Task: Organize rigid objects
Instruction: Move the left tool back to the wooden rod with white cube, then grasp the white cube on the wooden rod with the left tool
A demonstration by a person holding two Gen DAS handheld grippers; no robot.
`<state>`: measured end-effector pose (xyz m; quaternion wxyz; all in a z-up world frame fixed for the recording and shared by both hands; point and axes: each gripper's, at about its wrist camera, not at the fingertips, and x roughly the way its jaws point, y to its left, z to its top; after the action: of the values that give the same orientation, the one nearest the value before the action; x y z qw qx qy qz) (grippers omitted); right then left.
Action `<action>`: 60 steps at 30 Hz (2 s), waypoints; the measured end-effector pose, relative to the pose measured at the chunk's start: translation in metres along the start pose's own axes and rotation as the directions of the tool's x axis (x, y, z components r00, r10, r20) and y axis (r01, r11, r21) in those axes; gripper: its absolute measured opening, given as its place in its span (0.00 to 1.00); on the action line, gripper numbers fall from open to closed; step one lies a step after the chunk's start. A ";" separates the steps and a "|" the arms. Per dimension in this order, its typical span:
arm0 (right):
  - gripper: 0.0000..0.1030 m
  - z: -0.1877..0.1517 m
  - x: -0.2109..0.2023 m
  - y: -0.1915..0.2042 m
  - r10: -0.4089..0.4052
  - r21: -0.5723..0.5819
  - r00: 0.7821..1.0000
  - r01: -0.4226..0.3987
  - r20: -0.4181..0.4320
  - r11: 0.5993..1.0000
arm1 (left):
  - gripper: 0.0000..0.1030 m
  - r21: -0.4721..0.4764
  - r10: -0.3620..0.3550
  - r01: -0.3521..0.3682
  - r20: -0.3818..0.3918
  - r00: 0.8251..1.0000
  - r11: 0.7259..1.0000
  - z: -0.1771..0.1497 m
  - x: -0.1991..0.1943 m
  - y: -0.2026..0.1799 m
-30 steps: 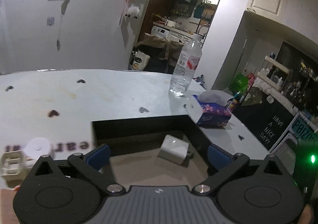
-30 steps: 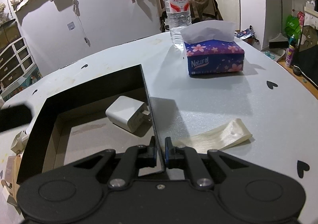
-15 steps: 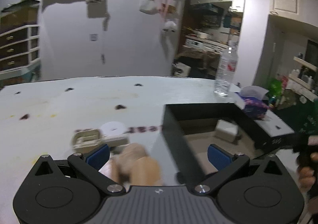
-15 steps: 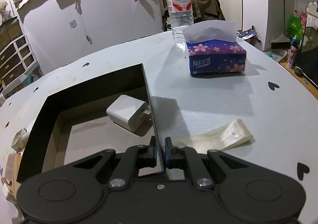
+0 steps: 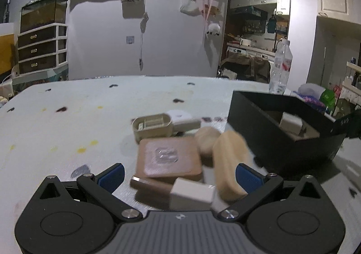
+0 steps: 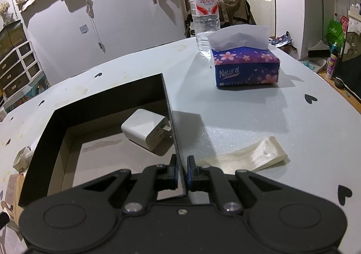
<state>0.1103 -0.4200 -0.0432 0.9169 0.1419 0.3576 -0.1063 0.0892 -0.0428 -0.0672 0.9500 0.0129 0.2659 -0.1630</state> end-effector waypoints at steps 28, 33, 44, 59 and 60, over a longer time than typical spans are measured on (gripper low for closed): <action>0.08 0.001 0.006 -0.001 0.003 0.010 1.000 -0.003 -0.009 1.000 | 0.86 -0.005 -0.113 0.113 -0.078 0.991 0.994 -0.001 0.011 0.021; 0.08 0.001 0.006 -0.001 0.003 0.011 1.000 -0.003 -0.008 1.000 | 0.87 0.103 -0.132 0.148 -0.148 0.980 0.984 0.001 0.014 0.022; 0.08 0.001 0.006 0.000 -0.002 0.011 1.000 0.002 -0.009 1.000 | 0.84 0.112 -0.149 0.170 -0.172 0.974 0.979 0.003 0.024 0.022; 0.09 0.001 0.006 0.000 -0.001 0.011 1.000 0.002 -0.009 1.000 | 0.84 -0.102 -0.081 0.078 -0.033 0.996 0.992 0.032 -0.001 0.029; 0.09 0.001 0.006 0.000 -0.001 0.011 1.000 0.001 -0.009 1.000 | 0.84 -0.110 -0.085 0.083 -0.017 0.996 0.990 0.040 -0.002 0.027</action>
<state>0.1153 -0.4212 -0.0469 0.9143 0.1473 0.3613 -0.1083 0.1160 -0.0206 -0.0338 0.9387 -0.0487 0.2849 -0.1877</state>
